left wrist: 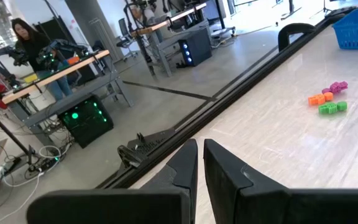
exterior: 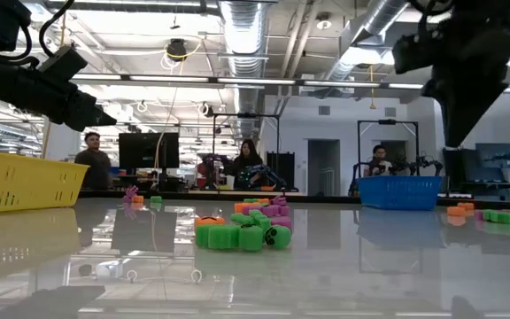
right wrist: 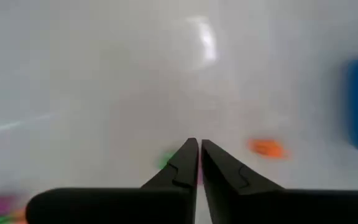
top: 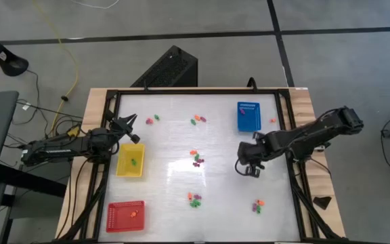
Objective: Sort Halloween decoration
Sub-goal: Put the orange skeleton toy into the red bin
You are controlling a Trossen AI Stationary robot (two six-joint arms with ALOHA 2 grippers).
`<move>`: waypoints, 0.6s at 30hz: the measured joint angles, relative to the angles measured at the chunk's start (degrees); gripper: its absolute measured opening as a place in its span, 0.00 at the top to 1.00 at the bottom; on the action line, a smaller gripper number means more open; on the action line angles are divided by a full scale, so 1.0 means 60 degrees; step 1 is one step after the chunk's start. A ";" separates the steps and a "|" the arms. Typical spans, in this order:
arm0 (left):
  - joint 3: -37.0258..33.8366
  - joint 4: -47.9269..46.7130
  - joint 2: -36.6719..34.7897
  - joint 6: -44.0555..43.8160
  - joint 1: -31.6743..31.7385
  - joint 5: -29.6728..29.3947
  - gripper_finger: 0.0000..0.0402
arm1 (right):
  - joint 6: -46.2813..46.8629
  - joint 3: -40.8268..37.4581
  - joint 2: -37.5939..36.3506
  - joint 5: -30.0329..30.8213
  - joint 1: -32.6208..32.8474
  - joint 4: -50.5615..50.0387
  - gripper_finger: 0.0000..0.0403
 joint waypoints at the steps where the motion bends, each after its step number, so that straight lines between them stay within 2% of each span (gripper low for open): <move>1: -0.0001 -0.0001 -0.0003 -0.0001 -0.0002 0.0000 0.96 | 0.0062 0.0006 0.0000 0.0116 -0.0179 -0.0315 0.85; 6: 0.0001 -0.0001 -0.0001 -0.0001 0.0000 -0.0001 0.96 | 0.0414 -0.0001 0.0000 -0.0007 -0.1756 -0.1168 0.84; 11: -0.0001 -0.0001 -0.0003 0.0000 0.0001 -0.0001 0.96 | 0.0297 -0.0367 0.0003 -0.0716 -0.3450 -0.0437 0.84; 14: 0.0002 0.0000 -0.0002 -0.0001 0.0001 -0.0001 0.96 | 0.0018 -0.0880 0.0000 -0.1124 -0.4021 -0.0141 0.84; 18: 0.0000 0.0002 -0.0003 0.0000 0.0001 -0.0001 0.96 | 0.0020 -0.1605 0.0000 -0.1251 -0.4174 0.0551 0.81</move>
